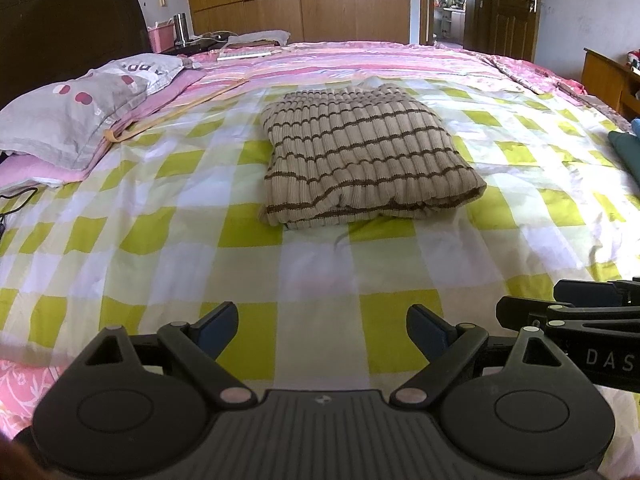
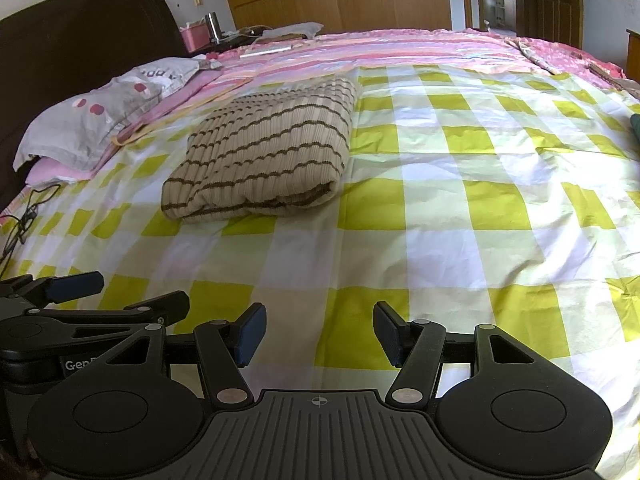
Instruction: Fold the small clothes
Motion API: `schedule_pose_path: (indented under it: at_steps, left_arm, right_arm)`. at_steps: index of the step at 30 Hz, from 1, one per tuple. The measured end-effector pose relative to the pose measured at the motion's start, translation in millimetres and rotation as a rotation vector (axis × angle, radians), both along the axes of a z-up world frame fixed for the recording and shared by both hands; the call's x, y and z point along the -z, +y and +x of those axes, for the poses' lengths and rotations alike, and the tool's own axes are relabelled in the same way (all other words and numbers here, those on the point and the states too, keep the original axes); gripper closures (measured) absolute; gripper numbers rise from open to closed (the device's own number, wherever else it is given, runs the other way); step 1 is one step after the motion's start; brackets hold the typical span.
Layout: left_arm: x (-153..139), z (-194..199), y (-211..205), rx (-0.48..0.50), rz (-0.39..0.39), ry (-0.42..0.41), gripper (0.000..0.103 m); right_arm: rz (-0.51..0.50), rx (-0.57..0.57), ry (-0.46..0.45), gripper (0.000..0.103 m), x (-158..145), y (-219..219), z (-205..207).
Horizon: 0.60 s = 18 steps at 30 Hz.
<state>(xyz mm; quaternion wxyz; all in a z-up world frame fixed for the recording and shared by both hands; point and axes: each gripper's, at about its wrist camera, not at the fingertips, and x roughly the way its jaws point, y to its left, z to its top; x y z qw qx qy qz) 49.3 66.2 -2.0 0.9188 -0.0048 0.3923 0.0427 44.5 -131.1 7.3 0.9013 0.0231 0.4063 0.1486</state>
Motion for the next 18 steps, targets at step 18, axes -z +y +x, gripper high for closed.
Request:
schedule_pose_path:
  at_steps: [18]
  left_arm:
    - [1.9, 0.2, 2.6, -0.004, -0.007, 0.009, 0.008]
  right_arm:
    - [-0.001, -0.001, 0.002, 0.044, 0.6, 1.3, 1.0]
